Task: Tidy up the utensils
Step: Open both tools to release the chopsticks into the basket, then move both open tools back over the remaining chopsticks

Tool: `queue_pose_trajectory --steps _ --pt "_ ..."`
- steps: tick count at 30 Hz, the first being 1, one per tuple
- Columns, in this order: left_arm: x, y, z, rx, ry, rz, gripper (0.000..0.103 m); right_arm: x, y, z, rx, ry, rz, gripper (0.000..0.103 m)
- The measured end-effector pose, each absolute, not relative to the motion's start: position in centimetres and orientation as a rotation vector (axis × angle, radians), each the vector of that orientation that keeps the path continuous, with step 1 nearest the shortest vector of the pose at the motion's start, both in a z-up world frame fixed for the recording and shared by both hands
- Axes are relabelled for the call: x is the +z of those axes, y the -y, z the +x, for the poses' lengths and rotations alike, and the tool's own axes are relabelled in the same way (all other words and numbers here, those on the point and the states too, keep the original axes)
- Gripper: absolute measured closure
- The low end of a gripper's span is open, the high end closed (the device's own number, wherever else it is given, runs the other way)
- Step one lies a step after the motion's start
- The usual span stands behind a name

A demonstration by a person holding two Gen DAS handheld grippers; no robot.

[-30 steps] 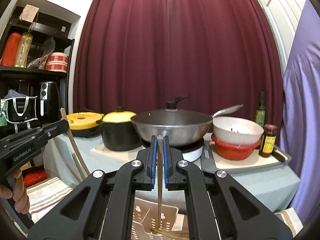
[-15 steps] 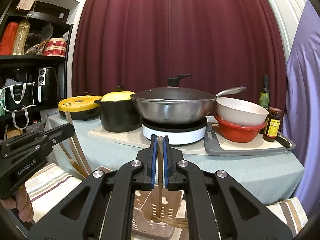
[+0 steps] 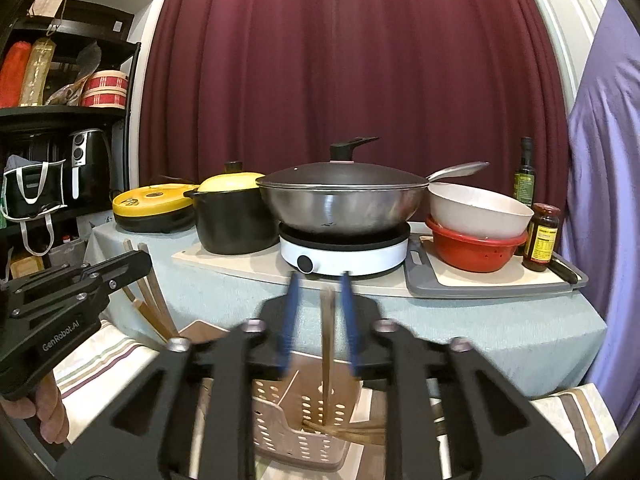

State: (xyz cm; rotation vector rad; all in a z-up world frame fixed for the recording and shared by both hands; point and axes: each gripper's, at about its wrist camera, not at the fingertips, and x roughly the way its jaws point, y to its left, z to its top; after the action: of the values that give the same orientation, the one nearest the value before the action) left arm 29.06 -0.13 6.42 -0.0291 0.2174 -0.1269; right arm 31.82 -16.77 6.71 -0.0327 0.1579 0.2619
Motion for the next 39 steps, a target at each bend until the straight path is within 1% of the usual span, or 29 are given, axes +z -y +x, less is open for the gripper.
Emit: queue_pose_trajectory --steps 1,2,3,4,5,9,11,13,19,25,39 --pt "6.5 0.1 29.0 -0.128 -0.219 -0.033 0.083 6.8 16.8 31.7 0.258 -0.157 -0.032 0.076" --pt "6.5 0.0 28.9 -0.129 -0.217 -0.037 0.079 6.8 16.8 31.6 0.256 -0.156 -0.032 0.076" --pt "6.6 0.0 28.8 -0.129 -0.214 -0.04 0.074 6.9 16.9 31.5 0.254 -0.153 -0.03 0.075" --pt "6.6 0.0 28.7 -0.128 -0.212 -0.042 0.07 6.9 17.0 31.3 0.252 -0.15 -0.028 0.072" --pt "6.7 0.0 28.6 -0.128 -0.21 -0.043 0.069 7.0 17.0 31.2 0.249 -0.146 -0.029 0.067" --pt "6.9 0.1 28.3 -0.122 -0.202 -0.035 0.057 7.3 17.2 30.7 0.238 -0.138 -0.028 0.063" --pt "7.1 0.1 28.0 -0.121 -0.198 -0.034 0.051 7.6 17.4 30.4 0.233 -0.133 -0.023 0.057" --pt "7.3 0.1 27.6 -0.117 -0.193 -0.033 0.046 7.9 17.4 29.9 0.229 -0.127 -0.024 0.054" --pt "7.7 -0.1 26.0 -0.1 -0.191 -0.033 0.04 8.5 17.6 27.9 0.211 -0.114 -0.03 0.049" --pt "7.1 -0.8 23.0 -0.082 -0.212 -0.068 0.037 7.8 18.4 24.3 0.194 -0.124 -0.031 0.044" --pt "3.0 -1.0 15.1 -0.013 -0.278 -0.08 0.035 1.5 19.9 14.8 0.173 -0.232 -0.046 0.044"
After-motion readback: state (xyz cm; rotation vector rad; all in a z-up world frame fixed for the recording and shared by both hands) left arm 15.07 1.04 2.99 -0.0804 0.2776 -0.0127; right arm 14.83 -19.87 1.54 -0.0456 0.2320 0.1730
